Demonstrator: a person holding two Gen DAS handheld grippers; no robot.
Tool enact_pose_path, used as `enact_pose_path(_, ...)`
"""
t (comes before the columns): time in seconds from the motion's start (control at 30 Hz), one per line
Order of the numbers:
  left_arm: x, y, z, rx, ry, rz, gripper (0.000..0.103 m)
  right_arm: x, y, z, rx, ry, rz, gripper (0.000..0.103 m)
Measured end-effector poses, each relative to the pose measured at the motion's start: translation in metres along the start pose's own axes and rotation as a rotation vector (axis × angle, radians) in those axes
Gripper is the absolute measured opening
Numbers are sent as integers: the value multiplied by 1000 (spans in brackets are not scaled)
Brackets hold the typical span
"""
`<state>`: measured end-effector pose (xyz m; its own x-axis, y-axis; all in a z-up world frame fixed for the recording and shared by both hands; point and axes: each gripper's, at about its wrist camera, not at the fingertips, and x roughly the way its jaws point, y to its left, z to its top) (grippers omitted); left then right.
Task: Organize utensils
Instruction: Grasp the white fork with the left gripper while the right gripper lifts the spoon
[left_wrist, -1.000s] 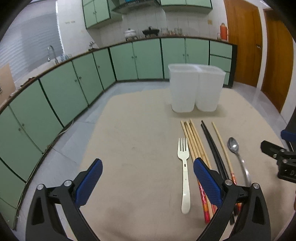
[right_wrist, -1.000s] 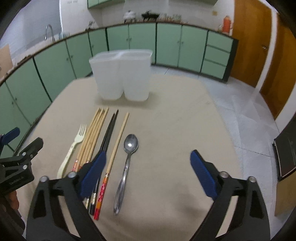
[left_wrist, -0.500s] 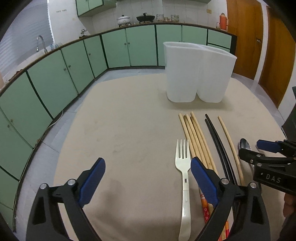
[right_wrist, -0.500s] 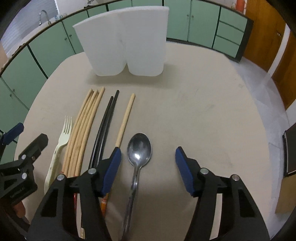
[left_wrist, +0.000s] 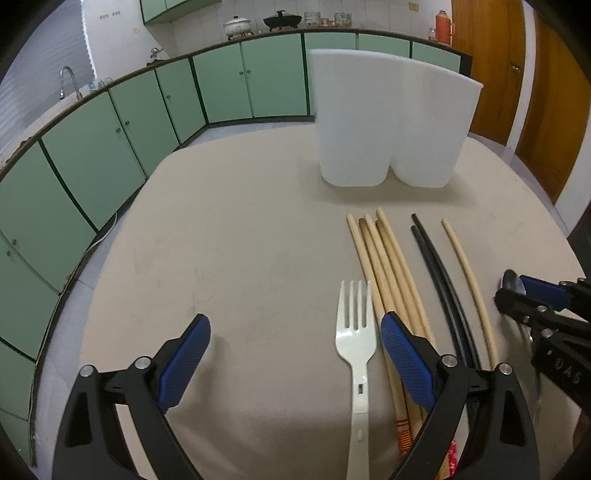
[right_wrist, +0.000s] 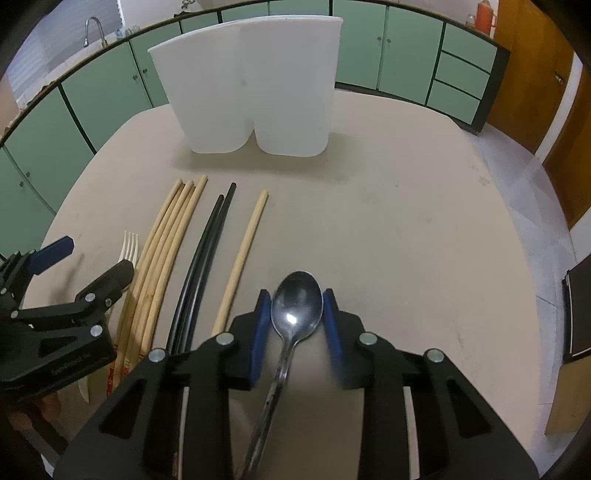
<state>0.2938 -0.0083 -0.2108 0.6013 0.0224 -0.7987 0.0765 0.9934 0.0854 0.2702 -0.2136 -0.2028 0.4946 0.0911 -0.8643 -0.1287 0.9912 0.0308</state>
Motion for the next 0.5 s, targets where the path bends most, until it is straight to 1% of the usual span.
enact_pose_path(0.07, 2, 4, 0, -7, 14, 5, 91, 0, 0, 0, 2, -4, 3, 27)
enact_pose_path(0.17, 4, 9, 0, -24, 14, 5, 91, -1, 3, -5, 1, -10, -1, 27)
enact_pose_path(0.3, 3, 13, 0, -24, 8, 29, 91, -1, 1, -4, 7, -9, 2, 28)
enact_pose_path(0.43, -4, 16, 0, -41, 8, -5, 91, -2, 1, -3, 12, -10, 3, 28)
enact_pose_path(0.5, -11, 12, -5, -25, 8, -27, 91, -2, 1, -3, 11, -9, 2, 28)
